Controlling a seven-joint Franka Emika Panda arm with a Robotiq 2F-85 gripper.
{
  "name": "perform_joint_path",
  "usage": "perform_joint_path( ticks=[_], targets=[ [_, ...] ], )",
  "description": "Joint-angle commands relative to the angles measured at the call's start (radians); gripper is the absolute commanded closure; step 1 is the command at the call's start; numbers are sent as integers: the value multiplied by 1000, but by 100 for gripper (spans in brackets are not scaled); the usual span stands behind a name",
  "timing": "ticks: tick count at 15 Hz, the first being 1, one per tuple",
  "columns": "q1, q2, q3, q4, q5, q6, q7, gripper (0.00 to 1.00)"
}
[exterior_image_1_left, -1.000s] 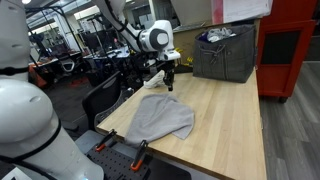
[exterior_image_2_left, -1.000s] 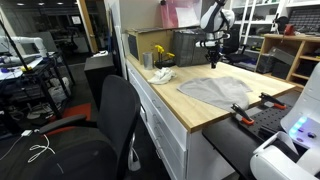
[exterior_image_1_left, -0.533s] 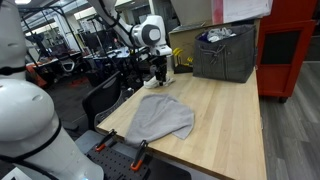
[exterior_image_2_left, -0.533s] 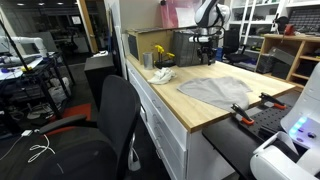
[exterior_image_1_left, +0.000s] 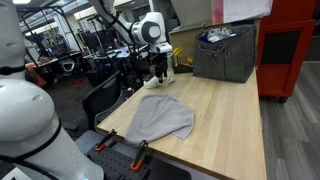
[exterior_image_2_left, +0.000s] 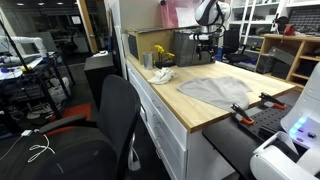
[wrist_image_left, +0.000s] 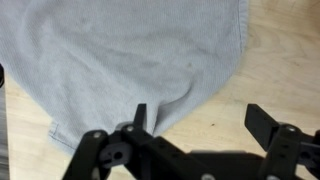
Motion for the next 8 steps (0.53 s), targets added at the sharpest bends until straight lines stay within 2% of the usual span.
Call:
perform_joint_path(
  ticks=[1,7,8],
  targets=[
    [-6,11,-4,11,-6,-3,1,0],
    [-8,39,-9,36,-7,3,12,0],
    [3,78,-37,65,-53,24,60,0]
  ],
)
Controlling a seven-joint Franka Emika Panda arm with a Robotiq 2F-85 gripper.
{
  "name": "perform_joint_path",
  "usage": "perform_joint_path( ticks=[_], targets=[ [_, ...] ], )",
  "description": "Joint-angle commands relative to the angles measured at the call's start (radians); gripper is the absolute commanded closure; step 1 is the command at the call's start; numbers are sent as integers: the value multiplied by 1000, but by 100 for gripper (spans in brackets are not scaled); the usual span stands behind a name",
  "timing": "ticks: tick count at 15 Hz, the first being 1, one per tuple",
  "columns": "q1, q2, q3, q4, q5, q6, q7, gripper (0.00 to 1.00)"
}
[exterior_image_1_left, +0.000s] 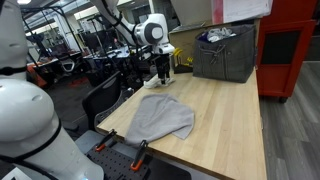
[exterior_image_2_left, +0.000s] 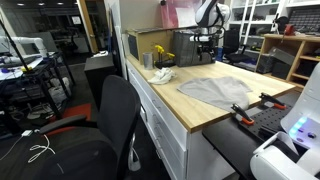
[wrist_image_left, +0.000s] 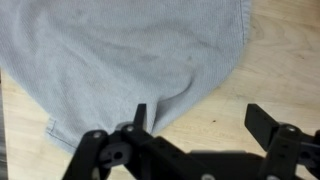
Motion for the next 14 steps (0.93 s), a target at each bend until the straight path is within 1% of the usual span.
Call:
perform_joint_path(
  ticks=[1,3,5,9,14],
  targets=[
    [3,63,-35,53,-54,31,53,0],
    [6,127,-66,100,-94,47,99,0],
    [3,198,-85,157,-87,22,147,0],
    [-10,327,-83,268,-24,-26,233,0],
    [-28,428,-85,383,38,-105,333,0]
  ],
)
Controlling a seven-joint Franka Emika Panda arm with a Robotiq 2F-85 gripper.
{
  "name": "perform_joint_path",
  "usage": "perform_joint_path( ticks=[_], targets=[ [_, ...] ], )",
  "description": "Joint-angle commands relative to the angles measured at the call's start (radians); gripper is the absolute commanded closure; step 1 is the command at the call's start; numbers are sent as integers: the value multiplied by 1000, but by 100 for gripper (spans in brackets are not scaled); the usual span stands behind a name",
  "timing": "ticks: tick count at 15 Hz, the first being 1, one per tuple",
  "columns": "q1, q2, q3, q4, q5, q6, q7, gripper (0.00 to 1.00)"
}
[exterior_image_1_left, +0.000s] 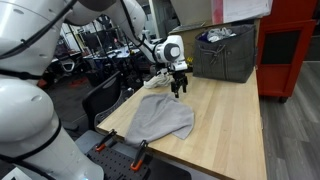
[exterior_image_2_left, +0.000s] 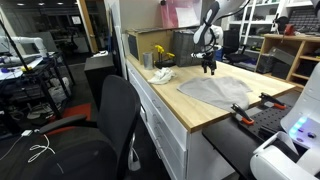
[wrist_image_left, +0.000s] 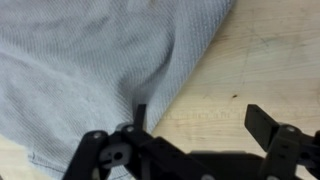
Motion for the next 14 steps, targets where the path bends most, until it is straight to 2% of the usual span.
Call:
perform_joint_path(
  ticks=[1,5,6,7,9,14],
  targets=[
    [-24,62,-3,101,36,-100,78,0],
    [-53,111,7,142,60,-183,130,0],
    [-54,122,8,149,64,-194,141,3],
    [-55,130,7,155,70,-202,153,26],
    [-58,139,12,164,83,-185,172,30],
    [-59,138,9,182,90,-176,209,69]
  ],
)
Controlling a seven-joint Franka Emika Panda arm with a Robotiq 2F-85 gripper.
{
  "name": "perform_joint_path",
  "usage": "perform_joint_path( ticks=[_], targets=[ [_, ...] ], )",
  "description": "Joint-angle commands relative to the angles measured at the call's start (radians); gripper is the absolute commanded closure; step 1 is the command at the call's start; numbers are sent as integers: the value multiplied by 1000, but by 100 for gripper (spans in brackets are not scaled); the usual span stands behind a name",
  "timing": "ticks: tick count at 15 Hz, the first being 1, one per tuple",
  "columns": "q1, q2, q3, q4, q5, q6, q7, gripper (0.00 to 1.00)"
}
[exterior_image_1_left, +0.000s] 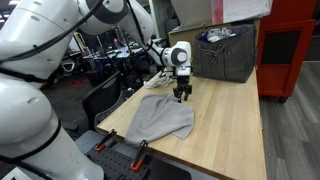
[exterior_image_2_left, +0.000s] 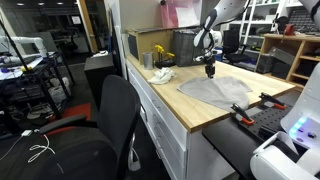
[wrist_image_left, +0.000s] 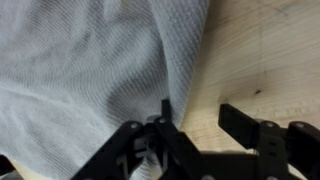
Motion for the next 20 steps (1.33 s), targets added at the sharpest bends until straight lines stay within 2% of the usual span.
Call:
perform_joint_path(
  ticks=[1,4,15,20],
  targets=[
    [-14,6,9,30,18,-19,41,76],
    [-13,-2,7,24,16,-7,60,99],
    [66,-46,-98,45,-93,162,292,100],
    [98,-144,-126,-40,-141,306,353,100]
  ],
)
